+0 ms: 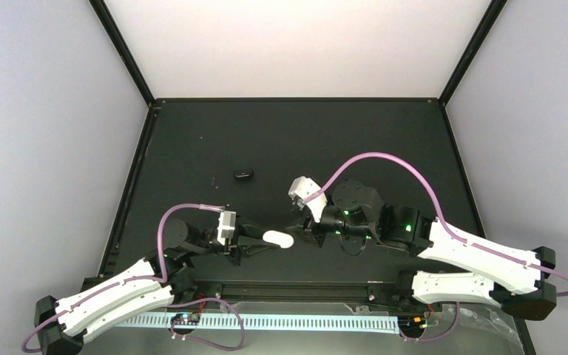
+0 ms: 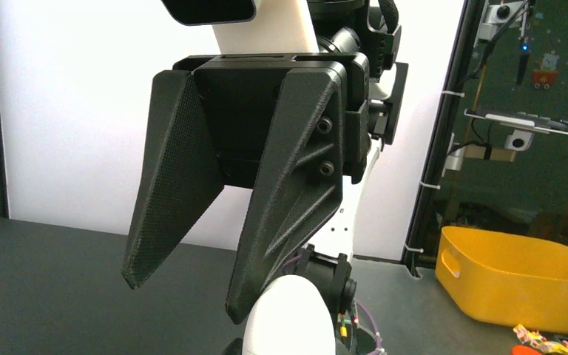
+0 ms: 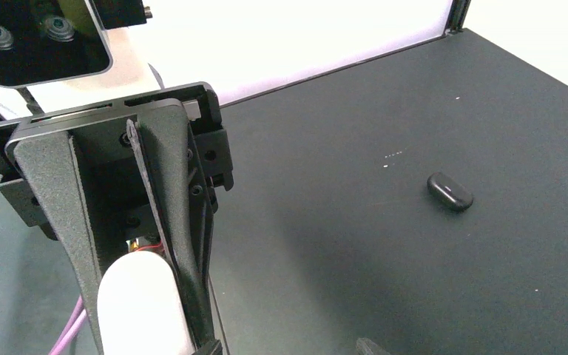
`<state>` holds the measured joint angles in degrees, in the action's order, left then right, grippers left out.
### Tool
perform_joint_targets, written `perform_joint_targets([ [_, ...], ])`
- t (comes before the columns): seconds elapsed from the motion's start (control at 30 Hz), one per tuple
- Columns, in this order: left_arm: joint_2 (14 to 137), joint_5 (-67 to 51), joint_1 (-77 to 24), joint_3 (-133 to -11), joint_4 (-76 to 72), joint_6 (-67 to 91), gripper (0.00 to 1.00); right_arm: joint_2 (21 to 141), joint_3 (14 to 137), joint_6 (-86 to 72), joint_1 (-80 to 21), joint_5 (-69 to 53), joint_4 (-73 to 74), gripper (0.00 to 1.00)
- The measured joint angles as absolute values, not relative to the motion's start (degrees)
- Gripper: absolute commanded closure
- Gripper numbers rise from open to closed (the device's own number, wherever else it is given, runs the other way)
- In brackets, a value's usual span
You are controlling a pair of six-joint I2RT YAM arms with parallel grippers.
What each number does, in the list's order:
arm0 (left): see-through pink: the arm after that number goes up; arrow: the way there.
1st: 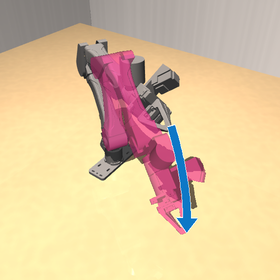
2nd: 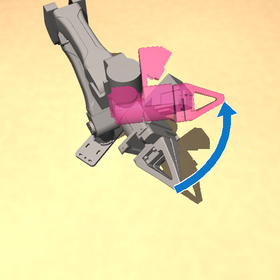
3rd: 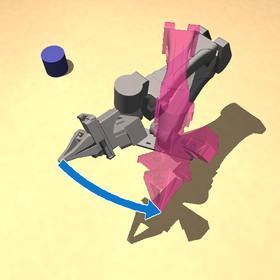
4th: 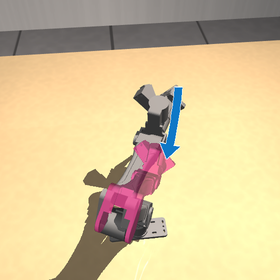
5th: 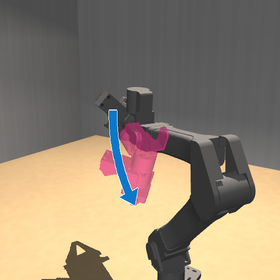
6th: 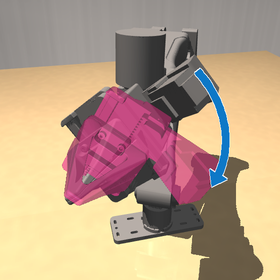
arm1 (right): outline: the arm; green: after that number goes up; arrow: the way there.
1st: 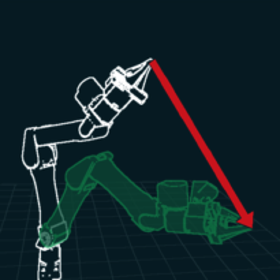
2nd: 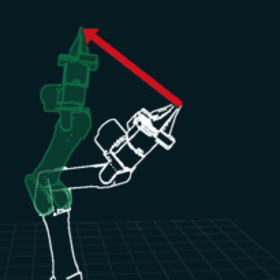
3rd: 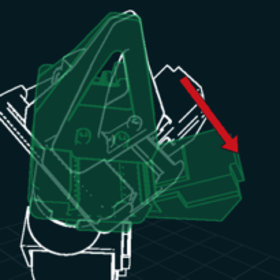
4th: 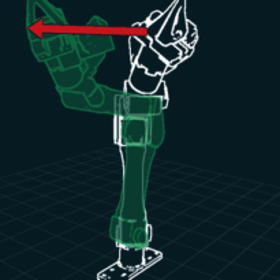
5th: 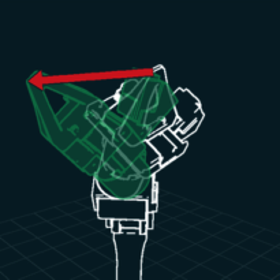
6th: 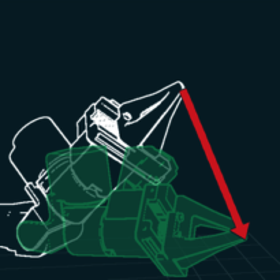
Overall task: Insert the wireless bluetooth earbuds into the charging case
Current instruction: Close the charging case, then place the charging case at the center of the board.
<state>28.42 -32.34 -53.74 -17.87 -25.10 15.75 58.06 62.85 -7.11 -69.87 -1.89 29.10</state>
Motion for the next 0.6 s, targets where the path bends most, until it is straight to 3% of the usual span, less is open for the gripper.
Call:
perform_joint_targets([
  [0.6, 30.02, -25.58, -53.76, -17.8, -30.48, 24.18, 0.99, 57.54, 62.52, -4.93, -72.88, 9.93, 28.67, 0.53],
])
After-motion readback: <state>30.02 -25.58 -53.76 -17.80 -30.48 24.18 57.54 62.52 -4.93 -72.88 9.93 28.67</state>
